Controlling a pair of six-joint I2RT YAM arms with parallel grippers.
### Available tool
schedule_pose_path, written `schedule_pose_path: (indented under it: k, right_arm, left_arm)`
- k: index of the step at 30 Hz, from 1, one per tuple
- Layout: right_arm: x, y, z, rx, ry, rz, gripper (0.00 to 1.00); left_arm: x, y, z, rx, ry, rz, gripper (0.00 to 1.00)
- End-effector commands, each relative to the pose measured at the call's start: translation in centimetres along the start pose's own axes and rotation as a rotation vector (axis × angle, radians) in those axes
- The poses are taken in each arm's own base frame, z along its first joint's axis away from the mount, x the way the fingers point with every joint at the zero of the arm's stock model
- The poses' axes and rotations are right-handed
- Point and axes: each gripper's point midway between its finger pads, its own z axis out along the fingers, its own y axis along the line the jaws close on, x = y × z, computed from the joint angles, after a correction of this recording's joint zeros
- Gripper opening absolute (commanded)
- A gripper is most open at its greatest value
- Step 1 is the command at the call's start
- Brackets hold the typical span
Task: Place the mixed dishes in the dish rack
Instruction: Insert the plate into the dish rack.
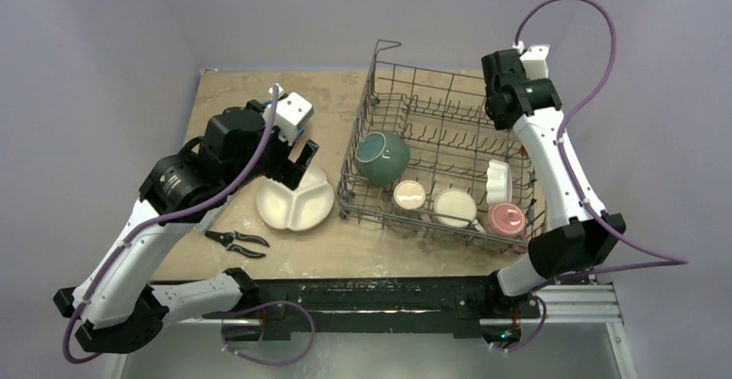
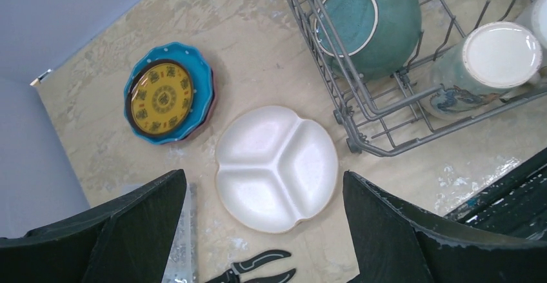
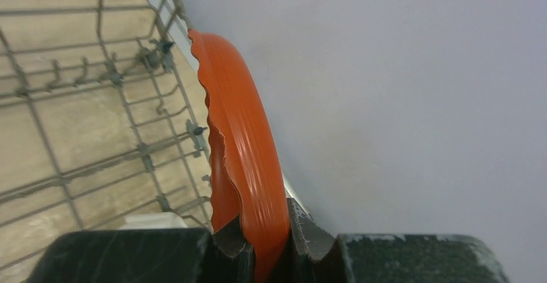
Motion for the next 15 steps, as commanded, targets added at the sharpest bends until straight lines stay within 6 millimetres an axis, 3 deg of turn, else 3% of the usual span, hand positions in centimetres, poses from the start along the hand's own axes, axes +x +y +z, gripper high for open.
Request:
schedule_pose_path:
  k: [1, 6, 9, 15]
  right_arm:
    - [0.8, -1.6, 2.1, 0.098, 0.003, -0.046, 0.0]
    - [0.9, 0.4, 4.3, 0.085, 0.017, -0.074, 0.0]
    - [0.1, 1.7, 4.9, 0.01, 0.013, -0.051, 0.0]
    - [0.7, 3.0, 6.2, -0.015, 0.028, -0.101, 0.0]
  left_arm:
    - [-1.2, 1.1, 0.6, -0.05, -0.033, 0.056, 0.91]
    - [-1.4, -0.2, 1.0, 0.008, -0.04, 0.048, 0.91]
    - [-1.0, 0.0, 0.8, -0.003, -0.037, 0.054, 0.91]
    - [-0.2, 0.8, 0.5, -0.043, -0.03, 0.075, 0.91]
